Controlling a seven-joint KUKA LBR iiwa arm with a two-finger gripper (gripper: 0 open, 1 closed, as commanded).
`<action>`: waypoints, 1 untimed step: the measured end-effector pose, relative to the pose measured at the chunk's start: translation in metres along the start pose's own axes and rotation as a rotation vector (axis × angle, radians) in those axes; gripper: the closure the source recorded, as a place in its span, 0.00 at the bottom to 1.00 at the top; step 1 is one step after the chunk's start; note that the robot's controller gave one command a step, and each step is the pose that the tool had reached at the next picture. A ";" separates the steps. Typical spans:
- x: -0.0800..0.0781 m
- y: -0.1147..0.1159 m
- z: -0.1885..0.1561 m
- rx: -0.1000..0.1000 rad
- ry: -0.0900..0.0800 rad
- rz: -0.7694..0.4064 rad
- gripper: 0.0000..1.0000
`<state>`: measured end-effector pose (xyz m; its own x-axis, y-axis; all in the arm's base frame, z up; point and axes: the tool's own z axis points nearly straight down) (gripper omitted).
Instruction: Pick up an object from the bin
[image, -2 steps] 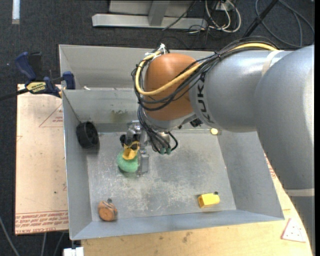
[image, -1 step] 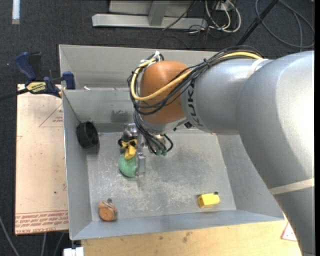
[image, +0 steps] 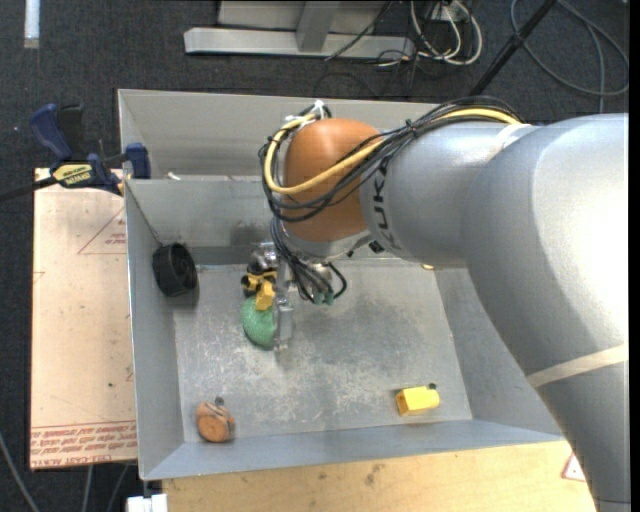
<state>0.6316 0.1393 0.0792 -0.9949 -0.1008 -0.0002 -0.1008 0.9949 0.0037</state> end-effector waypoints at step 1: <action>-0.006 0.010 0.003 0.003 -0.008 -0.214 1.00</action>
Offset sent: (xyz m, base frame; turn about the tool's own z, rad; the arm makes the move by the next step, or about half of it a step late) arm 0.0000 0.0000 0.0000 0.0000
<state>0.6366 0.1499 0.0758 -0.9508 -0.3096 -0.0087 -0.3096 0.9509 0.0001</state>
